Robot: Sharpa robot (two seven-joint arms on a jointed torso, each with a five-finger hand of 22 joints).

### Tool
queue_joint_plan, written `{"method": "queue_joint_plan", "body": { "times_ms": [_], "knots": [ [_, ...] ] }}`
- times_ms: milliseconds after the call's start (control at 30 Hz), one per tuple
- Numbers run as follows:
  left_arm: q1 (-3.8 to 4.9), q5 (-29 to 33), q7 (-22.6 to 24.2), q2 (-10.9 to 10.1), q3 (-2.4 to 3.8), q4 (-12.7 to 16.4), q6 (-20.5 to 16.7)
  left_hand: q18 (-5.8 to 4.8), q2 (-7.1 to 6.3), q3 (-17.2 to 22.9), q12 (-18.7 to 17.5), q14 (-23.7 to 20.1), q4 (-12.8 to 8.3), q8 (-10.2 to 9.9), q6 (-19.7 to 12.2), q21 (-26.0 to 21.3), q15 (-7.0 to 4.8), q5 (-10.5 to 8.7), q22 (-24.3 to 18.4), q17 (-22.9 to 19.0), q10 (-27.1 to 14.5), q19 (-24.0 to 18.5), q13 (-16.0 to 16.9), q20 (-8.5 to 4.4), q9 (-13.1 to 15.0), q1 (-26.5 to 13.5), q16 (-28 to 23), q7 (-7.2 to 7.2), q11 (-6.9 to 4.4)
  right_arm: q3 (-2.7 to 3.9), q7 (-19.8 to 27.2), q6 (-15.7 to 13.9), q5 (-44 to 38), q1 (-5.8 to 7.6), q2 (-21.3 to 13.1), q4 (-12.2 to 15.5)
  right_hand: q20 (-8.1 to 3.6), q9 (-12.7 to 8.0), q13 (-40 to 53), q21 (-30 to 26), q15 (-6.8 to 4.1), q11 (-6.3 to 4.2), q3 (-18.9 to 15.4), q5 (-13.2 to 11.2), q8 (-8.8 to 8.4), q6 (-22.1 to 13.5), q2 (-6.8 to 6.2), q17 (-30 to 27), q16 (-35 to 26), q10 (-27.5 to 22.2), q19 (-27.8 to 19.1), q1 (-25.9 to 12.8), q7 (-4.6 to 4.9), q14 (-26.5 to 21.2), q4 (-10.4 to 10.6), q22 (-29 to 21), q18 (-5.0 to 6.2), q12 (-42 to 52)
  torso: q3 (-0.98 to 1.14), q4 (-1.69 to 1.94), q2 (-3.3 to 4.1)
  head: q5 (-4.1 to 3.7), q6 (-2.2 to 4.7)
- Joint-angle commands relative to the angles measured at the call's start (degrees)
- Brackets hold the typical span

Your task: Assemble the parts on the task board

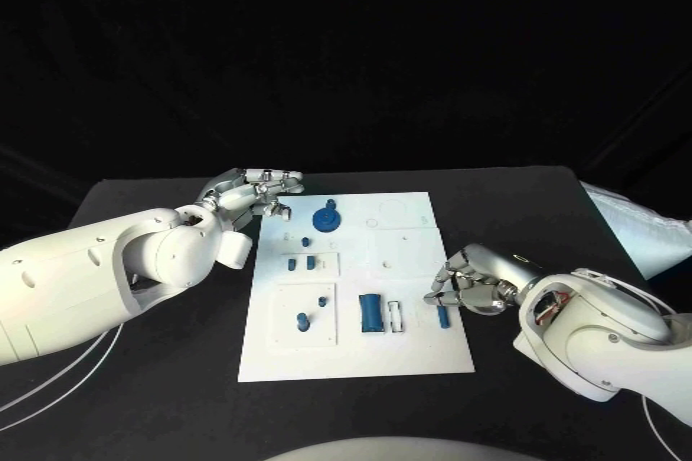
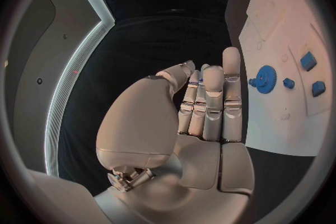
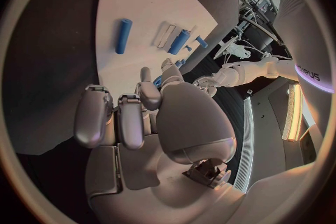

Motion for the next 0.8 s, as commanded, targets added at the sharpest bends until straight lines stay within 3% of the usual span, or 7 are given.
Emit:
{"method": "queue_joint_plan", "body": {
  "times_ms": [33, 467, 633, 800],
  "knots": [
    [-0.01, -0.21, 0.35, 0.12, 0.01, -0.05, 1.15, 0.70, 0.17, 0.06, 0.25, -0.19, -0.40, 0.17, -0.49, -0.19, -0.02, 0.23, -0.08, -0.07, -0.51, 0.28, 0.10, -0.08, 0.00, 0.19, -0.13, -0.03, -0.03, -0.01, 0.88, 0.54, -2.77, 0.05, -0.73, -0.50, 0.24, -0.05, 1.44, 0.87, 0.31, -0.15, 0.32, 0.29, -0.32, -0.06, 0.10, 3.69, 0.82, 1.41, 0.40, 0.71, -0.14, 3.78, -0.28, 1.32, -0.99, 1.66, 0.10, -0.17, -0.01, -0.41, 0.05],
    [-0.05, -0.21, 0.35, 0.09, -0.02, -0.04, 1.26, 0.70, 0.17, 0.06, 0.25, -0.19, -0.40, 0.17, -0.49, -0.19, -0.02, 0.23, -0.08, -0.07, -0.51, 0.28, 0.10, -0.08, 0.00, 0.19, -0.13, -0.03, -0.03, -0.10, -3.29, 8.06, -6.05, -0.76, -0.38, -2.27, 0.26, -0.32, 2.63, 1.27, 0.34, -0.10, -0.31, -1.27, -1.14, 0.86, -0.45, 4.31, 1.28, 2.31, 0.59, -1.14, -0.12, 3.91, 1.03, 1.89, -1.07, 2.75, 0.03, -0.10, 0.00, -0.45, -0.07],
    [-0.09, -0.21, 0.33, 0.03, -0.03, -0.03, 1.28, 0.70, 0.17, 0.06, 0.25, -0.19, -0.40, 0.17, -0.49, -0.19, -0.02, 0.23, -0.08, -0.07, -0.51, 0.28, 0.10, -0.08, 0.00, 0.19, -0.13, -0.03, -0.03, -0.11, -4.19, 9.51, -6.76, -1.37, 0.43, -2.72, 0.29, -0.36, 2.60, 1.25, 0.35, -0.08, -0.45, -1.44, -1.27, 0.94, -0.55, 4.28, 1.26, 2.29, 0.56, -1.47, -0.11, 3.90, 1.31, 1.85, -1.06, 2.68, 0.09, -0.09, 0.01, -0.32, -0.20],
    [-0.14, -0.21, 0.32, -0.03, -0.03, -0.03, 1.30, 0.70, 0.17, 0.06, 0.25, -0.19, -0.40, 0.17, -0.49, -0.19, -0.02, 0.23, -0.08, -0.07, -0.51, 0.28, 0.10, -0.08, 0.00, 0.19, -0.13, -0.03, -0.03, -0.12, -4.86, 10.04, -7.44, -1.63, 0.92, -3.03, 0.30, -0.36, 2.59, 1.24, 0.35, -0.08, -0.48, -1.46, -1.29, 0.96, -0.57, 4.27, 1.25, 2.28, 0.54, -1.53, -0.11, 3.90, 1.36, 1.81, -1.06, 2.66, 0.02, -0.09, -0.01, -0.36, -0.28]
  ]
}}
